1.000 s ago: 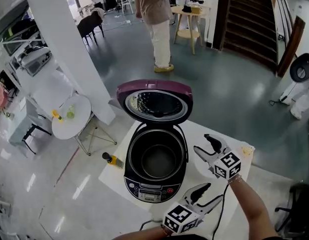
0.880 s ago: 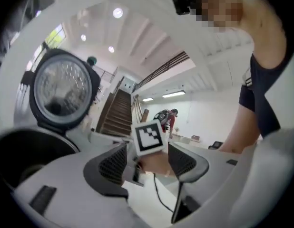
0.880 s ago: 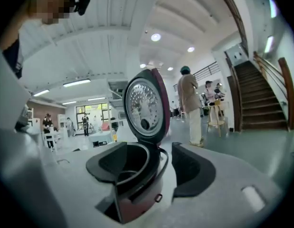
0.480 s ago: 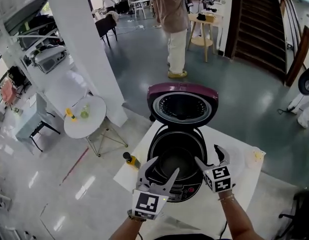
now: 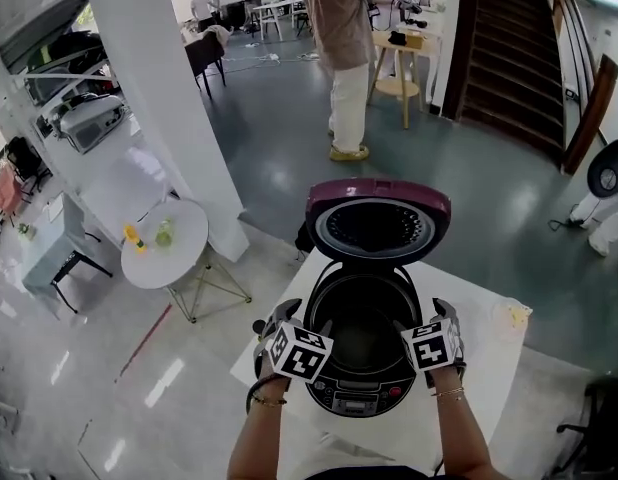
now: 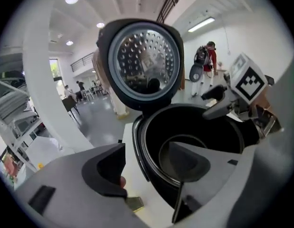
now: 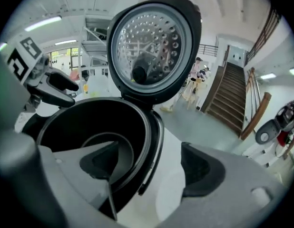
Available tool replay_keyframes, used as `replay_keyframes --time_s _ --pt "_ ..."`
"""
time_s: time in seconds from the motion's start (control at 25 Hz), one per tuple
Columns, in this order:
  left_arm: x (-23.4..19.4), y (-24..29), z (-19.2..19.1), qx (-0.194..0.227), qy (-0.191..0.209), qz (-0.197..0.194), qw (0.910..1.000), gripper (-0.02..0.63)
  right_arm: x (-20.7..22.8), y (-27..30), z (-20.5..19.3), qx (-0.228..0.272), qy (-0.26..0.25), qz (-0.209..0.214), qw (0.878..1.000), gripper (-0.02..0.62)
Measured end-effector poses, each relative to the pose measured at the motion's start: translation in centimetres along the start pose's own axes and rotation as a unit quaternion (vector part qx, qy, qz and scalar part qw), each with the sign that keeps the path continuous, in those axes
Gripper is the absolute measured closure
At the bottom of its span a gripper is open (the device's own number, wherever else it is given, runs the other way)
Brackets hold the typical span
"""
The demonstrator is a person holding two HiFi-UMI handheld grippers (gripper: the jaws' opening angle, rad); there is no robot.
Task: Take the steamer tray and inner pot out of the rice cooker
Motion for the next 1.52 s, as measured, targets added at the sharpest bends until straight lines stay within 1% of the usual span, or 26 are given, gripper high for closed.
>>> replay_keyframes --time_s 0.08,0.2,0.32,0.44,0.56,0.64,0.72,0.8,0.84,0.88,0.96,1.08,1.12,1.2,1.36,1.52 --pt "-0.1 1.3 0.3 -0.025 0.012 -0.014 0.9995 0.322 -0.2 0.5 0.4 -0.023 -0.016 -0.01 1.0 0.199" --pt "0.1 2.9 0.7 -0.046 0.023 -0.032 0.9982 0.322 -0.8 1.7 0.6 -0.051 -0.031 -0.013 0.998 0.199" --pt "0.2 4.4 0.5 -0.078 0.046 -0.036 0.9952 0.322 -1.4 2.9 0.6 -0.079 -0.046 -0.009 0.996 0.199" --pt "0.2 5.9 -0.4 -0.114 0.069 -0.028 0.9907 0.322 -1.0 4.1 -0.1 -0.106 -0.075 -0.028 0.991 0.199" --pt "0.3 7.3 -1.6 -0.146 0.086 -0.011 0.9855 0.324 0.2 4.9 -0.2 -0.119 -0.094 -0.074 0.986 0.201" --pt "0.2 7.9 -1.9 -0.159 0.096 0.003 0.9826 0.325 0.8 5.6 -0.1 -0.14 -0.118 -0.097 0.978 0.21" --pt "0.0 8.3 -1.9 -0.167 0.105 0.019 0.9802 0.341 0.8 6.1 0.0 -0.164 -0.138 -0.092 0.972 0.224" --pt "-0.3 8.2 -1.9 -0.165 0.103 0.034 0.9803 0.374 0.4 5.9 0.2 -0.171 -0.148 -0.078 0.971 0.236" --pt "-0.4 8.1 -2.0 -0.159 0.095 0.037 0.982 0.39 0.2 5.6 0.3 -0.167 -0.149 -0.074 0.972 0.236" --pt "-0.5 7.9 -2.0 -0.151 0.084 0.037 0.9842 0.399 0.0 5.3 0.6 -0.159 -0.148 -0.072 0.974 0.259" --pt "-0.7 7.5 -1.8 -0.139 0.068 0.037 0.9873 0.413 -0.3 4.7 1.3 -0.137 -0.144 -0.067 0.978 0.327" --pt "-0.5 6.4 -1.0 -0.124 0.07 0.038 0.989 0.434 -0.3 3.5 2.1 -0.11 -0.139 -0.061 0.982 0.371" --pt "-0.5 5.8 -0.6 -0.116 0.071 0.041 0.9899 0.443 -0.2 2.9 2.4 -0.102 -0.135 -0.059 0.984 0.376" --pt "-0.8 4.6 0.5 -0.096 0.069 0.052 0.9916 0.448 -0.3 1.7 3.2 -0.08 -0.12 -0.048 0.988 0.411" --pt "-1.1 1.8 2.0 -0.061 0.063 0.065 0.994 0.46 -1.1 -1.3 4.8 -0.028 -0.1 -0.024 0.994 0.537" --pt "-0.5 -1.3 3.6 -0.02 0.067 0.081 0.9943 0.494 -0.9 -4.9 6.1 0.033 -0.091 -0.038 0.995 0.552"
Point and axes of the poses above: the fingertips, and each gripper's own axes: y forward along the fingers, x to its right, z out of its top, the point moved 5 cm from there along -y, backward along the fingers
